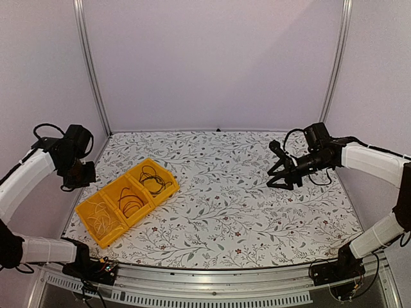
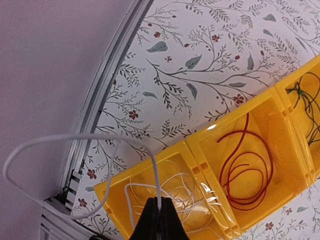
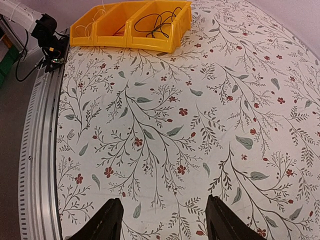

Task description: Untangle the cables

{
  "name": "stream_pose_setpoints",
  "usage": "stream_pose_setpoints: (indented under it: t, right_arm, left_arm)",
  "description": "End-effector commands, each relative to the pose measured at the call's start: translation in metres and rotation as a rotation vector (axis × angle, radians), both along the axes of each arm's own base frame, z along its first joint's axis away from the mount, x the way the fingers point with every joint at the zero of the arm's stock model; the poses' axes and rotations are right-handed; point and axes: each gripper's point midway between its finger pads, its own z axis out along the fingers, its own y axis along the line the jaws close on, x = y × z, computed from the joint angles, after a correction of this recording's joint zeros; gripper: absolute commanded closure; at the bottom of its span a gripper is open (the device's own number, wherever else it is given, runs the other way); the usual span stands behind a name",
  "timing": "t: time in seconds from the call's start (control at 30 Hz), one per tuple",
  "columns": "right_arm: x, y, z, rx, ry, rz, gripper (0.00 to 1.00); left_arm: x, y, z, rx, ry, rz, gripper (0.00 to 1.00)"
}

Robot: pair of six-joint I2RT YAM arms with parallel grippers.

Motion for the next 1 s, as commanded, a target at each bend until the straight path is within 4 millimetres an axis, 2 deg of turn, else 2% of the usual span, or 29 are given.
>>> stream_pose_setpoints:
  t: [0.0, 0.07, 0.1, 0.2, 0.3, 0.6, 0.8, 0.87, 0.97]
  right_arm:
    - [0.0, 0.001, -0.005, -0.01, 0.024, 0.008, 0.39]
    - [-0.001, 0.001, -0.005, -0.01, 0.023, 0.009, 0.39]
    - [-0.001, 0.001, -0.004, -0.011, 0.022, 0.01, 0.39]
    - [-0.001, 0.001, -0.004, -0.011, 0.021, 0.008, 0.39]
    - [-0.001, 0.001, -0.006, -0.013, 0.027, 0.01, 0.39]
    - [-0.002, 0.003, -0.009, -0.021, 0.032, 0.018, 0.39]
    - [-0.002, 0.003, -0.009, -0.025, 0.029, 0.016, 0.39]
    - [-0.002, 0.003, -0.009, -0.025, 0.029, 0.016, 0.39]
    - [0.0, 0.002, -0.009, -0.031, 0.027, 0.011, 0.39]
  left_arm:
    - [-0.009, -0.013, -0.01, -0.091, 0.045, -0.025, 1.0]
    - [-0.011, -0.013, -0.011, -0.091, 0.056, -0.029, 0.98]
    - [-0.012, -0.013, -0.012, -0.088, 0.063, -0.029, 0.88]
    - [-0.015, -0.012, -0.016, -0.082, 0.08, -0.028, 0.71]
    - [-0.018, -0.015, -0.016, -0.102, 0.088, -0.035, 0.61]
    - [-0.014, -0.022, -0.002, -0.143, 0.039, -0.055, 0.61]
    - [-0.011, -0.024, -0.008, -0.151, 0.045, -0.055, 0.61]
    - [-0.004, -0.027, -0.005, -0.163, 0.021, -0.061, 0.61]
    - [0.015, -0.043, 0.01, -0.197, -0.064, -0.136, 0.59]
